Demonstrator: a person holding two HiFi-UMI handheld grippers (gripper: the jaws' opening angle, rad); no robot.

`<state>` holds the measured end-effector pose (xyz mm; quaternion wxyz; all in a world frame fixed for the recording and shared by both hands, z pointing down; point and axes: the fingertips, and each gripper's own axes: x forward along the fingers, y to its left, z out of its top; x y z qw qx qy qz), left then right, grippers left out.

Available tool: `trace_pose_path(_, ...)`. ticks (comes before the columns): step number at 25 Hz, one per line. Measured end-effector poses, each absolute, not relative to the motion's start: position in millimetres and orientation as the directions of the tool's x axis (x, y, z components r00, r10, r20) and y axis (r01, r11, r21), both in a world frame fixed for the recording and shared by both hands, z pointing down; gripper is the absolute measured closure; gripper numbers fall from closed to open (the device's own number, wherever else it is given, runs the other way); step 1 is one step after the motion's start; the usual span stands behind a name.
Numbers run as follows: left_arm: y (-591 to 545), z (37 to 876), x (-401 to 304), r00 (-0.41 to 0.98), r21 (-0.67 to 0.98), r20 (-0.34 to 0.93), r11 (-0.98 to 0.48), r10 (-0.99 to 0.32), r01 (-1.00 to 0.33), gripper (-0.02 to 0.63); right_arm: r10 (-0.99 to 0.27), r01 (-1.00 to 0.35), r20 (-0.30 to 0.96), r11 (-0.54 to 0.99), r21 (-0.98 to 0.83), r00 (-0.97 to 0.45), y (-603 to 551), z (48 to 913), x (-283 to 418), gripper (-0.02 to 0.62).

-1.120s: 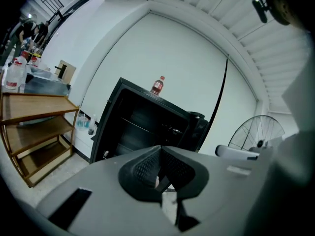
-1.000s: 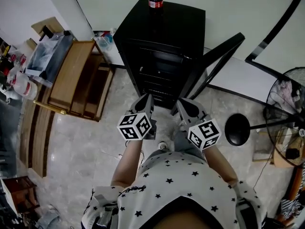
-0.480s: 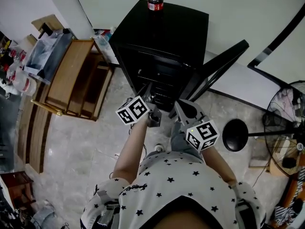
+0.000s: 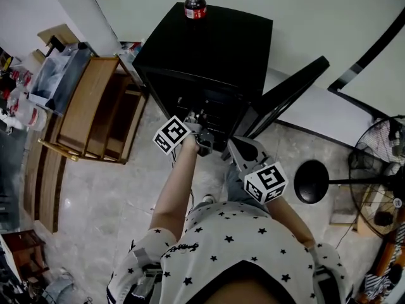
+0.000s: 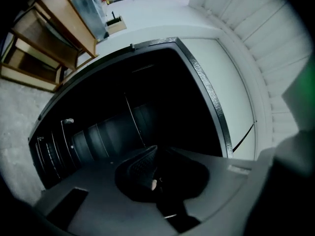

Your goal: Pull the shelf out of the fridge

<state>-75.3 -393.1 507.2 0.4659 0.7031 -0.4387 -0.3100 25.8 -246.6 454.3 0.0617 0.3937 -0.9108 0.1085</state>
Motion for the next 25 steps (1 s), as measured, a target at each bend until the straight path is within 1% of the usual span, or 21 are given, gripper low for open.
trace_pose_path(6, -425, 522, -76, 0.38, 0.961, -0.053, -0.15, -0.924, -0.231, 0.588, -0.692, -0.72, 0.204, 0.676, -0.154, -0.693, -256, 460, 29, 0.601)
trace_pose_path(7, -430, 523, -76, 0.374, 0.966, -0.06, -0.149, -0.925, -0.212, 0.575, -0.69, -0.719, 0.205, 0.678, -0.154, -0.694, -258, 461, 29, 0.601)
trace_pose_path(9, -440, 527, -75, 0.366, 0.974, -0.075, -0.147, -0.927, -0.172, 0.522, -0.686, -0.716, 0.207, 0.681, -0.155, -0.697, -260, 462, 31, 0.601)
trace_pose_path(12, -452, 533, -74, 0.353, 0.983, -0.087, -0.139, -0.932, -0.123, 0.482, -0.683, -0.714, 0.209, 0.683, -0.154, -0.7, -264, 463, 35, 0.601)
trace_pose_path(16, -466, 542, -73, 0.342, 0.988, -0.08, -0.121, -0.936, -0.1, 0.445, -0.679, -0.708, 0.206, 0.689, -0.154, -0.705, -268, 463, 37, 0.601)
trace_pose_path(25, -496, 550, -76, 0.319, 0.994, -0.075, -0.095, -0.945, -0.048, 0.437, -0.644, -0.676, 0.213, 0.72, -0.155, -0.735, -270, 464, 31, 0.601)
